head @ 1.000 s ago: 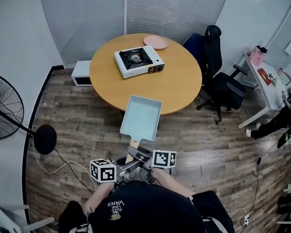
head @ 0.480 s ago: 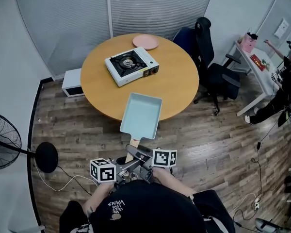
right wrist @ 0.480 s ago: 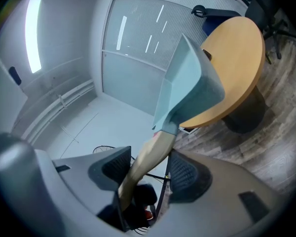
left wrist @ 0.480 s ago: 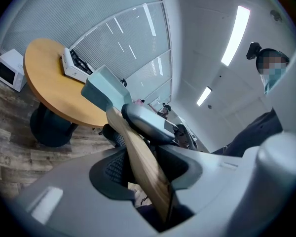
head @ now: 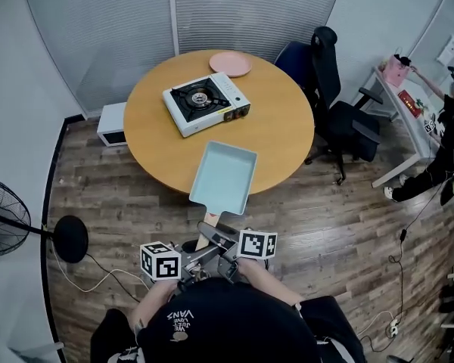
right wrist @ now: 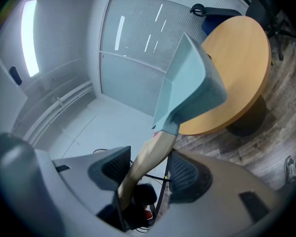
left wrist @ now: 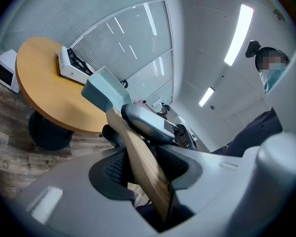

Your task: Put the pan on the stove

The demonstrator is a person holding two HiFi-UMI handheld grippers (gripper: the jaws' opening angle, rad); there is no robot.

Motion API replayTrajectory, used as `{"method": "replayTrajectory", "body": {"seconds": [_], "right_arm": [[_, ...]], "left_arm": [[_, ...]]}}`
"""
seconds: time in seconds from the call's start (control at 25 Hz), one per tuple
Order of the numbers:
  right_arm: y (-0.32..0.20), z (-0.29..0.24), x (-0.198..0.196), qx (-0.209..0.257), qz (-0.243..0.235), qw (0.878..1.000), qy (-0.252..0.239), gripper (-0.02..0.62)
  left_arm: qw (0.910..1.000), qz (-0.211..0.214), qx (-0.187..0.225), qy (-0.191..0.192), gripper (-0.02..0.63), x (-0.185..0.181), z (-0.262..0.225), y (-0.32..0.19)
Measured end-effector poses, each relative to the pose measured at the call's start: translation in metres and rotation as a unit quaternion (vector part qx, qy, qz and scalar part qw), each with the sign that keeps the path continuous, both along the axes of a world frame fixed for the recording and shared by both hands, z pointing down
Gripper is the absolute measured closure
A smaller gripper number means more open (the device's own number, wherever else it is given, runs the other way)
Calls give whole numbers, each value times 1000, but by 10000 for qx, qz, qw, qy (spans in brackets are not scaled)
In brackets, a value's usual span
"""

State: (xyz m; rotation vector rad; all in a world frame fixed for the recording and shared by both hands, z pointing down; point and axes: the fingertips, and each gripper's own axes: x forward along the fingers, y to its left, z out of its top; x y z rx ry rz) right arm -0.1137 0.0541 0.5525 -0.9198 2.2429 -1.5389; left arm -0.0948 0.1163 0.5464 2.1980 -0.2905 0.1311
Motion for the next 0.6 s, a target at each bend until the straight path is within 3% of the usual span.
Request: {"method": "replayTrajectory", "body": {"seconds": [0.6], "right_arm": [[-55, 0, 80, 9, -1106, 9937, 195, 377]], "left_arm": [[9941, -1075, -5, 118, 448, 93, 0, -61]]}}
